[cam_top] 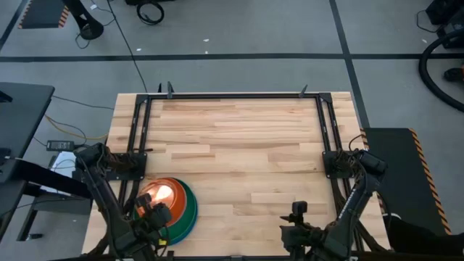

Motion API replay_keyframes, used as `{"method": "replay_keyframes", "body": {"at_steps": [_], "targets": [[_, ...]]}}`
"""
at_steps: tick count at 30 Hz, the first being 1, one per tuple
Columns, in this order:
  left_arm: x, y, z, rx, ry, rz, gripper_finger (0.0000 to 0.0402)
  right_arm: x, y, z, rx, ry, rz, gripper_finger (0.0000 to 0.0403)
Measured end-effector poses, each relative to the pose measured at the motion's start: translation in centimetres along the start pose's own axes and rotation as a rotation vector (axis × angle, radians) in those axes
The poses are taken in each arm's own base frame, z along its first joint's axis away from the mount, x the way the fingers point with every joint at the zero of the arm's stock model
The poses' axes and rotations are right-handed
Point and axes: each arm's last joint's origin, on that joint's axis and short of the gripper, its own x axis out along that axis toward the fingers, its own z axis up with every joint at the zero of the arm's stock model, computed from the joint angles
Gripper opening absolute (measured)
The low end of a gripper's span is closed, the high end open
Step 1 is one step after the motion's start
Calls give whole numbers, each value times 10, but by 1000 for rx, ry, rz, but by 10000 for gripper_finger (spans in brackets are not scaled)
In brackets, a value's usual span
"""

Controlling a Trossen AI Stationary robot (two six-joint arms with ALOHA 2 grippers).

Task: Stack plastic plates
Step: Put the stack of plates on top of the orange plate

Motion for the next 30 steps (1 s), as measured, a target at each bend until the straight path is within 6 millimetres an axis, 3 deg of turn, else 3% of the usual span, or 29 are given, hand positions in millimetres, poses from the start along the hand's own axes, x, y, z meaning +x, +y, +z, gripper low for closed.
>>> {"method": "replay_keyframes", "body": {"at_steps": [6,12,16,23,27,30], "targets": [[37,-7,-10,2,-26,-32,11,13,-10,12,-3,21,-27,161],[55,-11,-18,-14,-28,-70,13,20,-16,19,-10,33,-43,161],[56,-12,-18,-15,-25,-81,41,23,-18,21,9,38,-47,168],[43,-15,-8,75,31,-111,143,25,-18,24,24,36,-36,194],[33,-2,15,51,-191,-68,192,25,-20,25,12,-8,-71,198],[38,7,29,40,-331,-18,205,27,-19,28,56,-98,-118,198]]}}
